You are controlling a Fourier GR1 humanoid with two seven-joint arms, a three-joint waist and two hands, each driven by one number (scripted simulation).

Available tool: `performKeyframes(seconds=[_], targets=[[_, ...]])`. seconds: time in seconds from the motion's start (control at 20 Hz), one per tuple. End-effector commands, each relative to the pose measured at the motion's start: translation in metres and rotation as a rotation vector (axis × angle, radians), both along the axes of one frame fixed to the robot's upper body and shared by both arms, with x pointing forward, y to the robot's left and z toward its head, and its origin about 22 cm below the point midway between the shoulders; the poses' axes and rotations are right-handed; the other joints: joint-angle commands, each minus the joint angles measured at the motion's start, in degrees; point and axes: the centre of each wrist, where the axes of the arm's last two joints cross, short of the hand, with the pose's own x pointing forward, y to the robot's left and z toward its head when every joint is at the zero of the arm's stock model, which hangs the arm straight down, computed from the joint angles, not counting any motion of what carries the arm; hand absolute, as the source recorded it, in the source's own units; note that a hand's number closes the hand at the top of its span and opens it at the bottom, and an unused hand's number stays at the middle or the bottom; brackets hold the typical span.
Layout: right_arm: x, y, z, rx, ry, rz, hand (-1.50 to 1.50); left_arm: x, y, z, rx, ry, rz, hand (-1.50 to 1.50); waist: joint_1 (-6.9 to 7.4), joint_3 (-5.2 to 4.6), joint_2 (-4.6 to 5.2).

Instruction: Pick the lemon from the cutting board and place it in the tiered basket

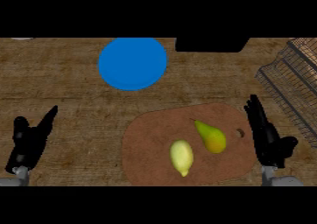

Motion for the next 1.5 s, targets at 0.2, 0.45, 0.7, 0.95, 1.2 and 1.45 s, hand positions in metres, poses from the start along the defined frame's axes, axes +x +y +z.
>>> performKeyframes(seconds=[0.2, 0.45, 0.7, 0.95, 1.2, 1.45], targets=[[0.003, 0.054, 0.048, 0.184, -0.433, 0.003, 1.50, -0.035, 0.031, 0.056, 0.237, -0.142, 0.010, 0.00, -2.77, 2.31, -3.88], [-0.050, 0.013, -0.006, 0.108, -0.232, -0.594, -1.50, -0.026, 0.019, 0.064, 0.229, -0.299, 0.058, 0.00, -5.79, 2.38, -2.08], [-0.116, 0.049, 0.002, 0.096, -0.350, -0.634, -1.50, 0.000, -0.002, 0.064, 0.218, -0.361, 0.056, 0.00, -4.59, 2.34, -1.36], [-0.193, 0.057, 0.005, -0.120, -0.221, -0.456, -1.50, 0.010, -0.016, 0.060, 0.206, -0.397, 0.016, 0.00, -1.73, 2.07, -0.88], [-0.225, 0.039, 0.033, -0.345, -0.095, -0.350, -1.50, 0.019, -0.022, 0.065, 0.210, -0.427, -0.033, 0.00, 0.59, 1.89, -0.19], [-0.238, 0.062, 0.070, -0.391, -0.027, -0.366, -1.50, 0.025, -0.031, 0.072, 0.192, -0.430, -0.077, 0.00, 2.35, 1.88, 0.11]])
